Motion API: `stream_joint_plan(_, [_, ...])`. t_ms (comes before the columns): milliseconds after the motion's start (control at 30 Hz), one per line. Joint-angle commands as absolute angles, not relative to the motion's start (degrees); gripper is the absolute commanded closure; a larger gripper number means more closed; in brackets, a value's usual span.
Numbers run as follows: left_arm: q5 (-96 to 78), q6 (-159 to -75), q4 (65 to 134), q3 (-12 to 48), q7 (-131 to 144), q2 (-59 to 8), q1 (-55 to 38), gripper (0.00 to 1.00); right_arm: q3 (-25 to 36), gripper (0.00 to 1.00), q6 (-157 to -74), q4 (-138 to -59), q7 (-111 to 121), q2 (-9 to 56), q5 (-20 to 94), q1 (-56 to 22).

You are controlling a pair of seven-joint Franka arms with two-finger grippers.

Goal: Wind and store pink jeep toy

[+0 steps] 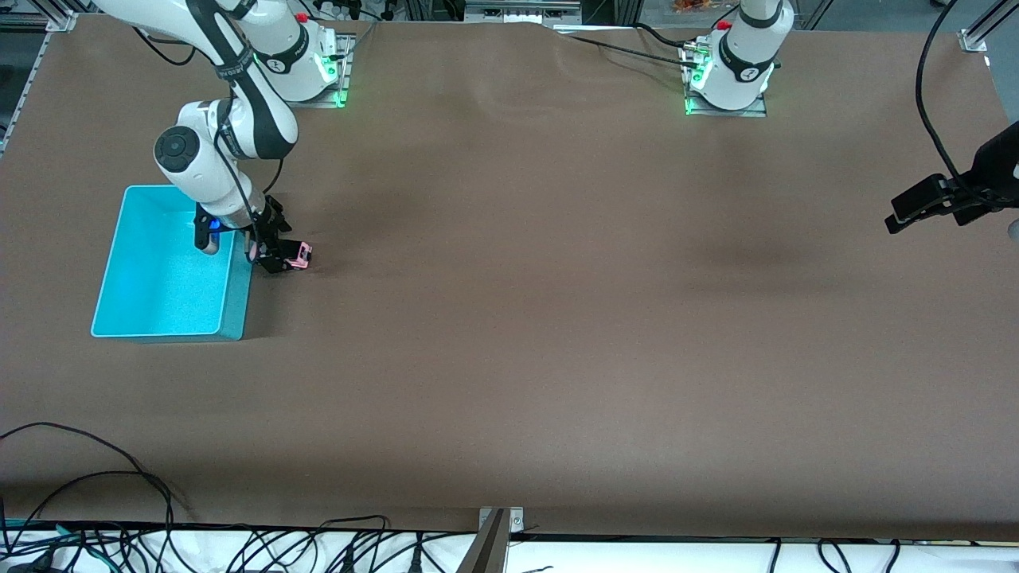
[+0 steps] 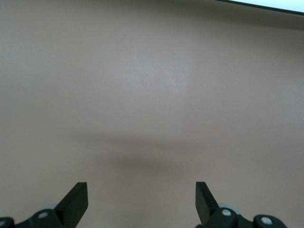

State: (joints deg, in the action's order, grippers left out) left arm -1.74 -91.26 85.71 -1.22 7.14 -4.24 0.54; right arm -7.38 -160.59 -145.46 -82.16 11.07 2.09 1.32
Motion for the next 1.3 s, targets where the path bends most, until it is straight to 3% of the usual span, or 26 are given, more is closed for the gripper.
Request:
stream_joint_plan(0, [-2.64, -91.05, 85.87, -1.41, 6.42, -4.04, 0.26, 0.0, -7.56, 0.19, -161.46, -145.28, -83.93, 11.16, 2.11, 1.14])
stream_joint_plan(100, [-2.64, -91.05, 85.87, -1.41, 6.5, -3.96, 0.18, 0.0, -7.56, 0.36, -161.37, -145.28, -84.11, 11.16, 2.11, 1.14])
stream_joint_plan(567, [-2.46, -91.05, 85.87, -1.41, 6.5, -4.04, 0.18, 0.0, -7.47, 1.0, -161.19, -145.2, -86.66, 10.72, 2.02, 1.14])
stream_joint_plan(800, [-2.46, -91.05, 85.87, -1.41, 6.5, -4.31, 0.26, 0.0, -7.56, 1.0, -160.58, -144.32, -86.04, 10.46, 1.06, 1.14])
stream_joint_plan(1267, [-2.46, -91.05, 85.87, -1.41, 6.5, -4.31, 0.26, 0.0, -7.56, 1.0, -151.0, -135.44, -83.23, 9.05, -2.9, 1.14])
